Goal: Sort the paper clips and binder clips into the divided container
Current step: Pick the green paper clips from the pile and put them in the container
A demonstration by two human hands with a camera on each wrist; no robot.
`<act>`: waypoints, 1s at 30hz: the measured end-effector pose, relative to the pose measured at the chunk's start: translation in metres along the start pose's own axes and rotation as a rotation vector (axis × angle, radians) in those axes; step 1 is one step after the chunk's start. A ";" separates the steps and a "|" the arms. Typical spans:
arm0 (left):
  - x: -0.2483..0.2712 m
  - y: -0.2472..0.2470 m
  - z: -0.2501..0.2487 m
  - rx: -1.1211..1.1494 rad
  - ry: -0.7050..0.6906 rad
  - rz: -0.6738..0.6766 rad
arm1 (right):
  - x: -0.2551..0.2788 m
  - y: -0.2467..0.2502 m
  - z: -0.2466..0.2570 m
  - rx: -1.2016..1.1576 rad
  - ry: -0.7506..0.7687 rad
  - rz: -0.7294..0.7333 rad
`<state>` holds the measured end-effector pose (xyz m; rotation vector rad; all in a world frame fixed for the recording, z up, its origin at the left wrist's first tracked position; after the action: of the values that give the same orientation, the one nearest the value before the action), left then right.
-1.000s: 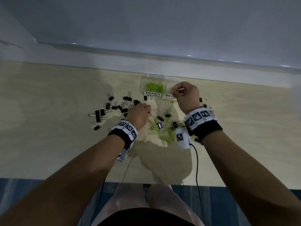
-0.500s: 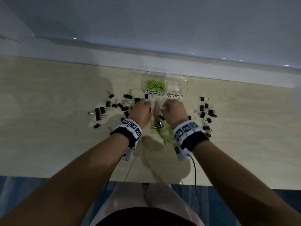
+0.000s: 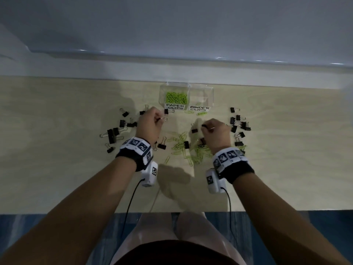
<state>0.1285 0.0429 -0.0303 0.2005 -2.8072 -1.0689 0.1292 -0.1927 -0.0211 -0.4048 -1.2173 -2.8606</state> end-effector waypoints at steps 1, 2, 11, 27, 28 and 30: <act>-0.001 0.007 0.005 -0.059 -0.010 -0.018 | -0.003 0.012 -0.010 -0.017 -0.029 -0.040; 0.000 0.013 0.007 -0.136 -0.032 -0.024 | -0.006 0.021 -0.021 -0.001 -0.052 -0.062; 0.036 -0.037 -0.017 -0.292 -0.260 0.340 | -0.008 0.003 -0.012 0.430 0.232 -0.005; 0.061 -0.070 -0.045 -0.172 -0.297 0.417 | -0.009 0.000 -0.012 0.101 0.093 0.019; 0.058 -0.063 -0.043 -0.143 -0.273 0.379 | -0.012 0.008 -0.022 0.105 0.069 -0.002; 0.049 -0.044 -0.035 -0.133 -0.222 0.272 | -0.017 0.021 -0.038 0.180 0.061 -0.041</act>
<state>0.0898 -0.0203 -0.0302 -0.3241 -2.8243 -1.2712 0.1392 -0.2361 -0.0352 -0.2882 -1.4719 -2.7425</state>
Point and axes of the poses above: each hand's wrist, its own x-axis away from the middle knuckle, its own y-axis out of the back of the hand, z = x × y, the point moved 7 cm from there along -x, towards the middle knuckle
